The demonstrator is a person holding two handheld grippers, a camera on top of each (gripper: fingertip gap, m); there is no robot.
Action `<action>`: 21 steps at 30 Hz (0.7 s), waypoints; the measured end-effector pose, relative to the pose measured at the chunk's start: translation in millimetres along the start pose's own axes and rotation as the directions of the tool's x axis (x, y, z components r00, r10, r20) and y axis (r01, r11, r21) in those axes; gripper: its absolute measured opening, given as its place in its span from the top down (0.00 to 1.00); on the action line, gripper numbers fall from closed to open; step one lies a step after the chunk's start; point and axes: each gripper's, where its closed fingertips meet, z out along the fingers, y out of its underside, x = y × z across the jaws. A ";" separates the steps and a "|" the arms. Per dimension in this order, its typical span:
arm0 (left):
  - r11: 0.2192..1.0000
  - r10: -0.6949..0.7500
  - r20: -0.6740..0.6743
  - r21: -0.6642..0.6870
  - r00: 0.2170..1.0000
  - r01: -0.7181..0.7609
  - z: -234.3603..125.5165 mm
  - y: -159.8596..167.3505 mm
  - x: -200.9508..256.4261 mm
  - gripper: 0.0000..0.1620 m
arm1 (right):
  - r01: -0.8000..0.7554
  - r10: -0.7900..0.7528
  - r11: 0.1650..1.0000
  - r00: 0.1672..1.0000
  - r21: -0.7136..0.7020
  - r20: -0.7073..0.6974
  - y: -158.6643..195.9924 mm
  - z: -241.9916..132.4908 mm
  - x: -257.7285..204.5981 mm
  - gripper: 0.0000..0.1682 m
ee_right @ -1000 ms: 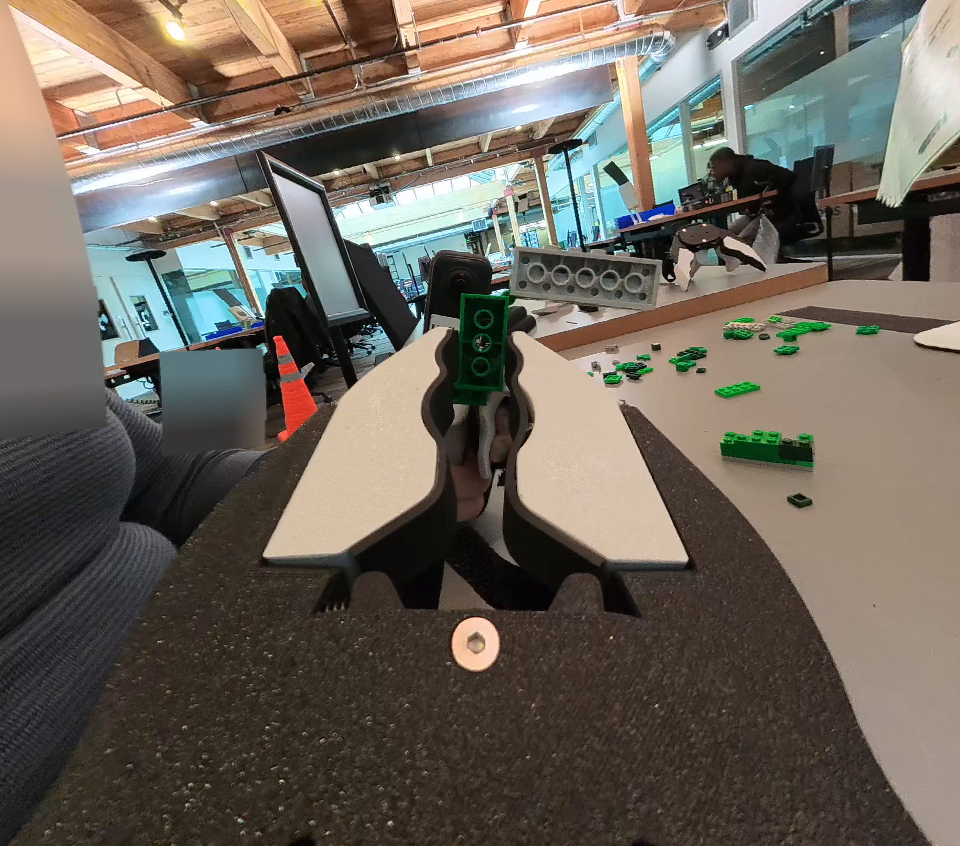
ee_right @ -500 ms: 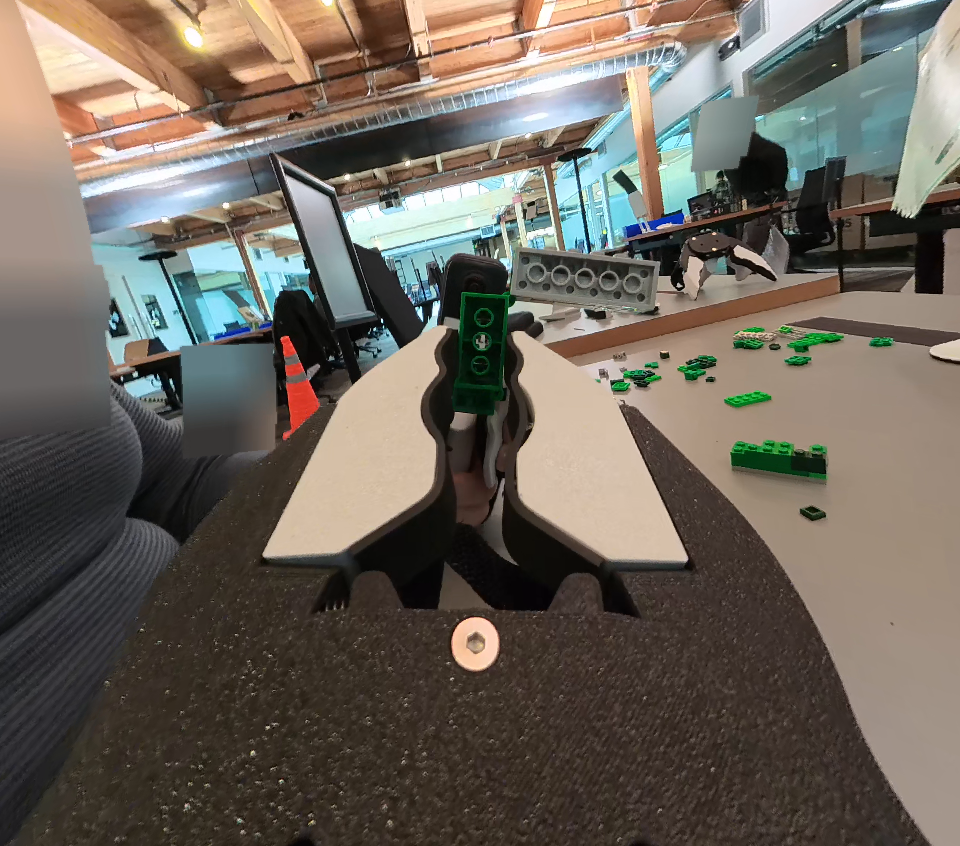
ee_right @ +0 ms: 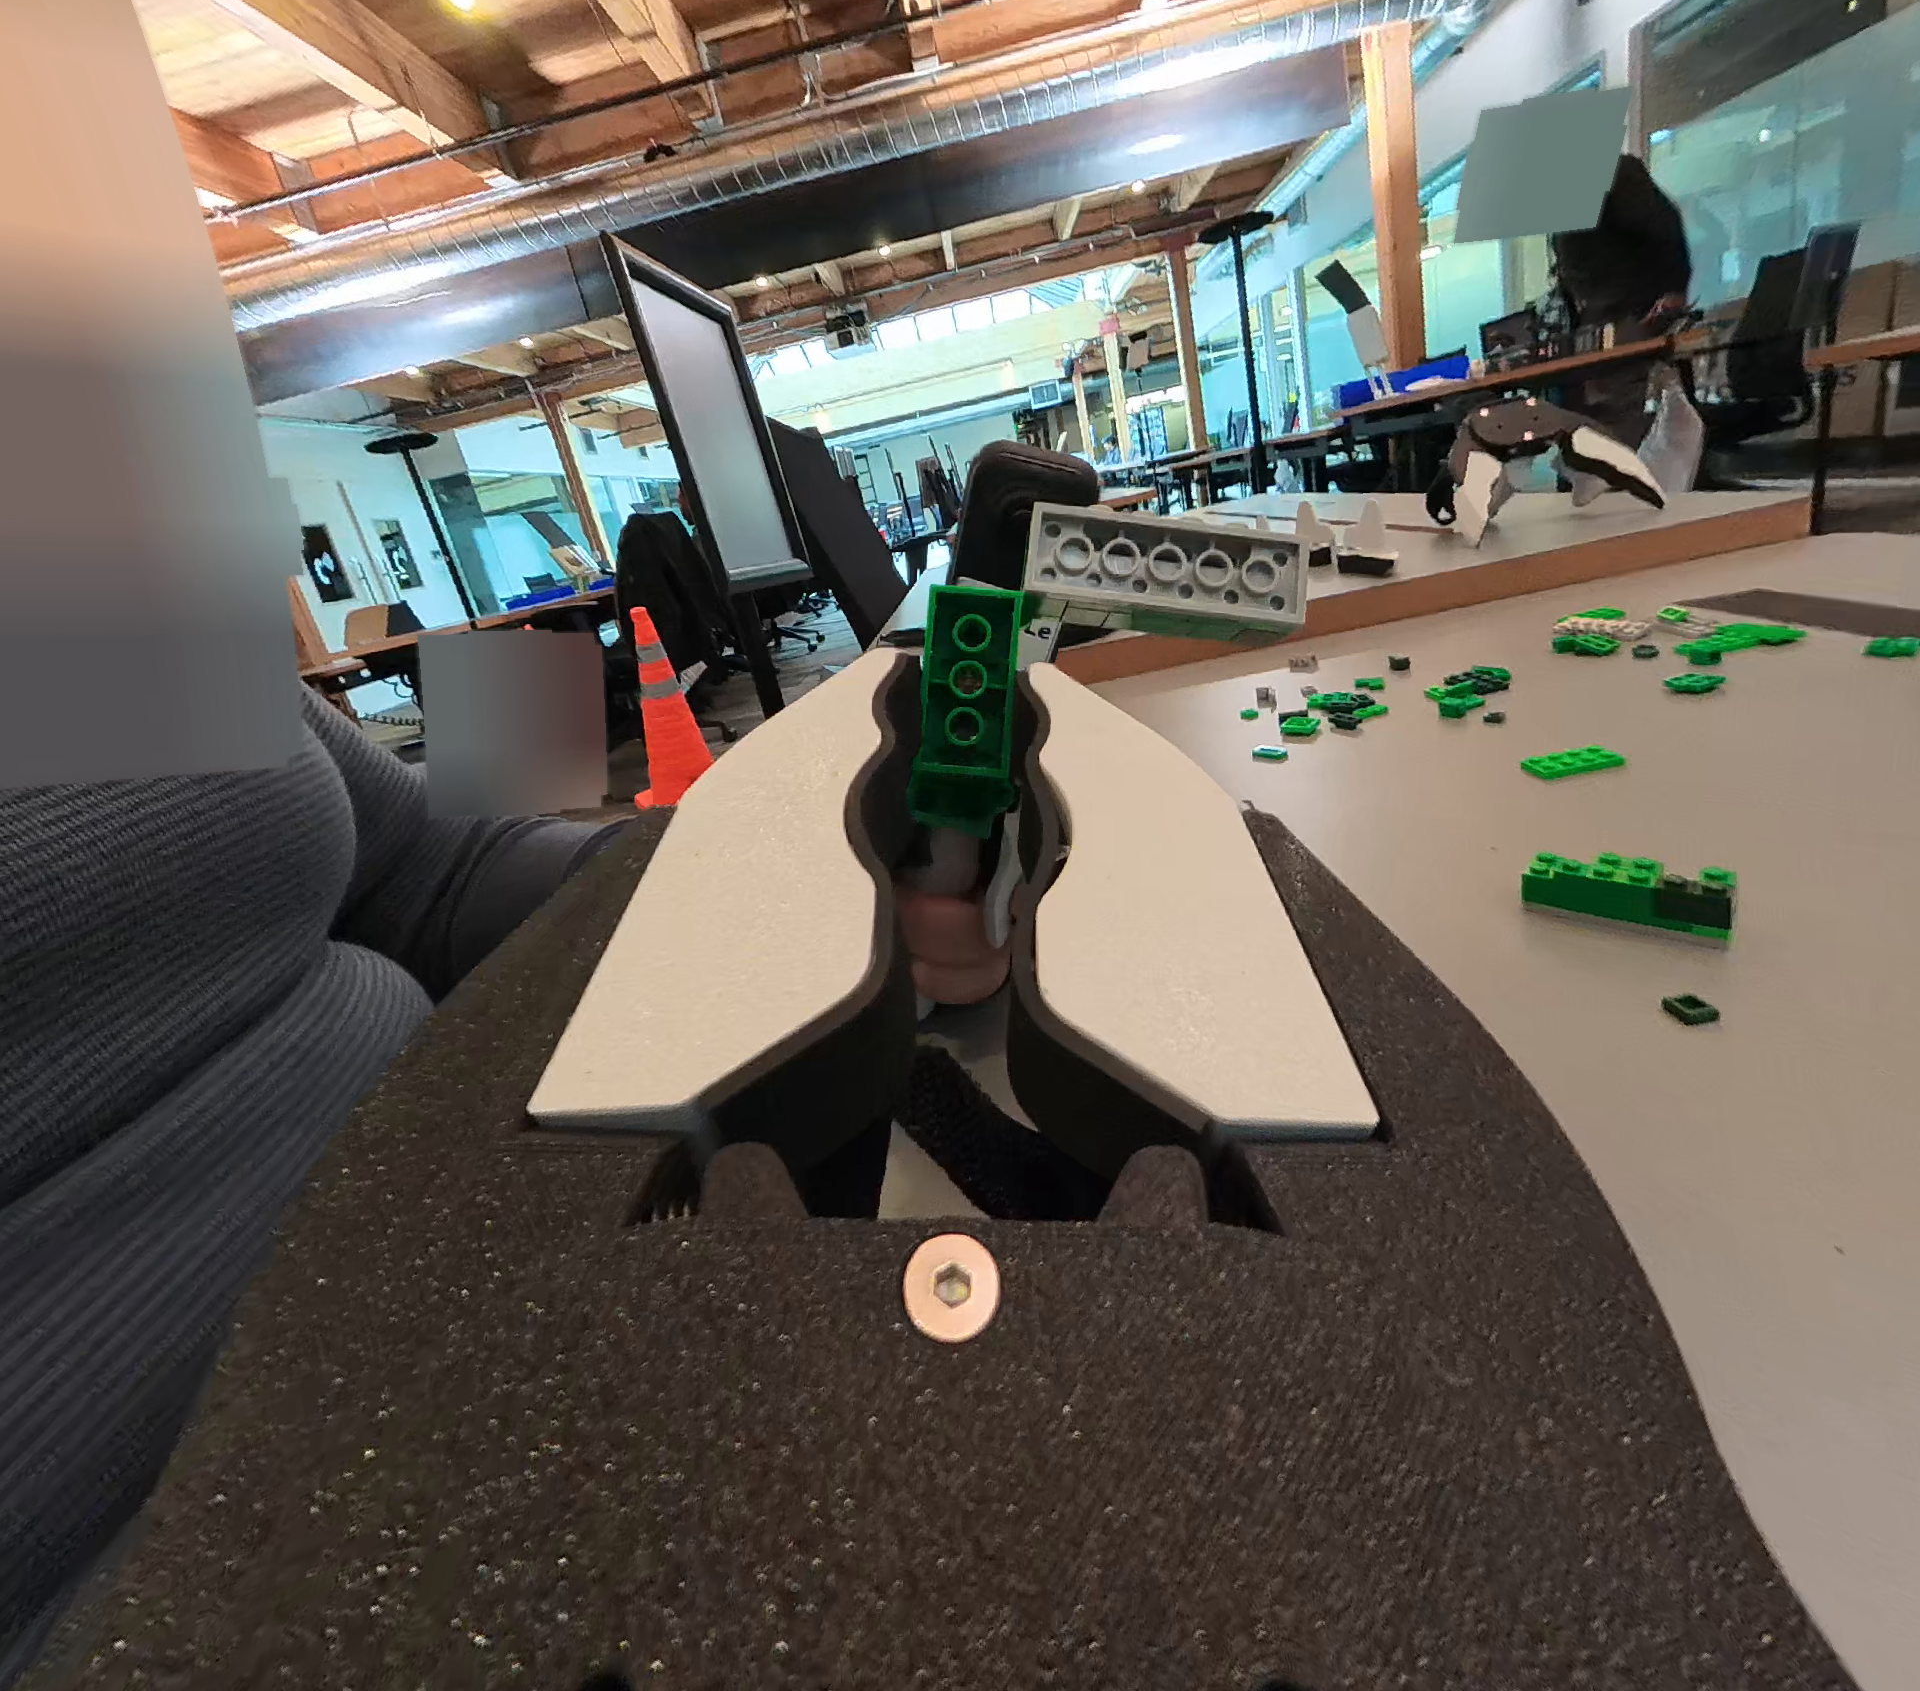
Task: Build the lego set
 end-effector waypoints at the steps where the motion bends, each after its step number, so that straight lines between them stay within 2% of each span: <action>1: 1.000 -0.002 -0.004 -0.001 1.000 0.002 0.1 0.3 0.2 0.90 | 0.008 -0.008 1.000 1.000 0.002 -0.001 0.1 0.4 -0.7 0.90; 10: 1.000 -0.008 -0.002 -0.005 1.000 0.008 0.3 1.3 -0.9 0.90 | -0.007 0.007 1.000 1.000 0.028 -0.013 1.4 2.5 0.4 0.90; 21: 1.000 0.017 0.035 -0.008 0.999 -0.017 0.2 1.5 -4.1 0.90 | -0.131 0.132 0.990 0.991 0.048 -0.017 4.3 5.6 4.3 0.91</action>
